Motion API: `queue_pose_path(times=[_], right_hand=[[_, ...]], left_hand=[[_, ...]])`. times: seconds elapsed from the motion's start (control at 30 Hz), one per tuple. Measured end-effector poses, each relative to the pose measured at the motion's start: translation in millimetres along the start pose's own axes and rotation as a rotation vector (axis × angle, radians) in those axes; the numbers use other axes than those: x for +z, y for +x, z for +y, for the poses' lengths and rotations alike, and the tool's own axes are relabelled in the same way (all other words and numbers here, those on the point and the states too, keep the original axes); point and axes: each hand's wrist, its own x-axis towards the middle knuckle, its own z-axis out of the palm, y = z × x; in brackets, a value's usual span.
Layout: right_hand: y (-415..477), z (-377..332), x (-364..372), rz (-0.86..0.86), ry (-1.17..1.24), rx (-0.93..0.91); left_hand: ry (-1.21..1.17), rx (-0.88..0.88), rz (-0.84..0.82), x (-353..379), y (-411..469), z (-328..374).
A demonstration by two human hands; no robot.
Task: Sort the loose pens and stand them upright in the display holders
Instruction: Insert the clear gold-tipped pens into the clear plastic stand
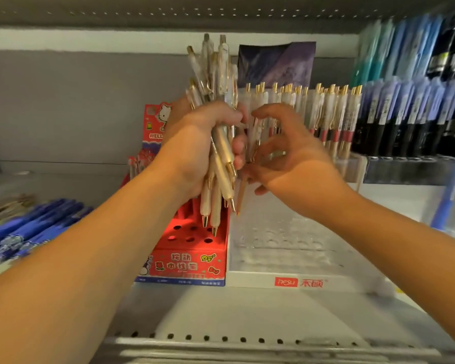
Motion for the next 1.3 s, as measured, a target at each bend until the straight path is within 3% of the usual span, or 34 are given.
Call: queue_pose_path(times=[0.37, 0.93, 1.13, 1.3], right_hand=[[-11.2, 2.0, -1.8, -0.076, -0.175, 0.002], [-22.7, -2.1, 1.9, -0.094, -0.107, 0.036], [-23.1, -18.5, -6.5, 0.041, 0.278, 0.038], [-20.4, -22.1, -10.4, 0.093, 0.425, 0.082]], left_hand=[[0.033, 0.028, 0.016, 1.7, -4.8, -3.4], [0.104, -0.094, -0.028, -0.3, -15.0, -2.8], [0.154, -0.057, -0.047, 5.0, -16.9, -6.5], [0.161, -0.067, -0.067, 7.4, -20.5, -7.0]])
